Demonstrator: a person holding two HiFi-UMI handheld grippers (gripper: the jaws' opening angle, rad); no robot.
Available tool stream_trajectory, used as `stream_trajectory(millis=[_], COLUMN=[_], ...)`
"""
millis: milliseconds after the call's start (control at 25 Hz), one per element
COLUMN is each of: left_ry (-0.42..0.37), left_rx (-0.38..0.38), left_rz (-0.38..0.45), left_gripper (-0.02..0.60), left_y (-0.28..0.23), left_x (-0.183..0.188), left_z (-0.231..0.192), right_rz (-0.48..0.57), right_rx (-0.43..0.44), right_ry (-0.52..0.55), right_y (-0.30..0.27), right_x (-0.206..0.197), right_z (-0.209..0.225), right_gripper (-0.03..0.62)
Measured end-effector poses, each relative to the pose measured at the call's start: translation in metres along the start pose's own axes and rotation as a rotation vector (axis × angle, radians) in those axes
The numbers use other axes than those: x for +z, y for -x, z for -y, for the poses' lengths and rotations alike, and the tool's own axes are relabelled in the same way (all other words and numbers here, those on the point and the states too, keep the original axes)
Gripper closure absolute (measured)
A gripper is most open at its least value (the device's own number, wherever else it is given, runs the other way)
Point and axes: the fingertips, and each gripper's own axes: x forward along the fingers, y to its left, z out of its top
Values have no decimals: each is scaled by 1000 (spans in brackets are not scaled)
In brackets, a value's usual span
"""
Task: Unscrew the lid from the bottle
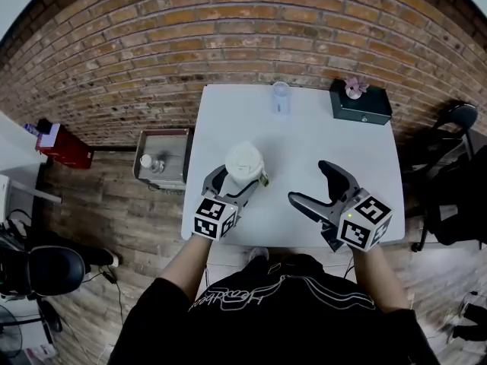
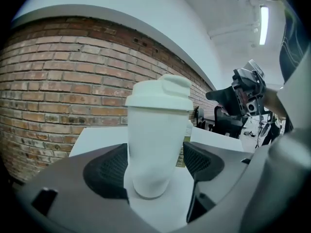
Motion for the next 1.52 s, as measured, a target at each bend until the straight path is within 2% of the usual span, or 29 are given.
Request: stream_trajectory(millis=[360, 880, 1160, 1520], left_ry=[-4, -29, -28, -18], left_rx=[-30, -38, -36, -28], left_rz=[35, 15, 8, -18], left_gripper=[222, 222, 222, 222], left_y=[-10, -10, -11, -10], left_x=[-4, -5, -6, -7], left_z=[0, 1, 1, 1], right_rz=[-41, -81, -134, -180], right_rx=[16, 70, 59, 49], right_ry=[-16, 106, 145, 200], right_y=[-18, -80, -120, -143], right_x=[-18, 0, -6, -9], right_z=[-8, -28, -27, -36], right_gripper=[143, 162, 180, 196])
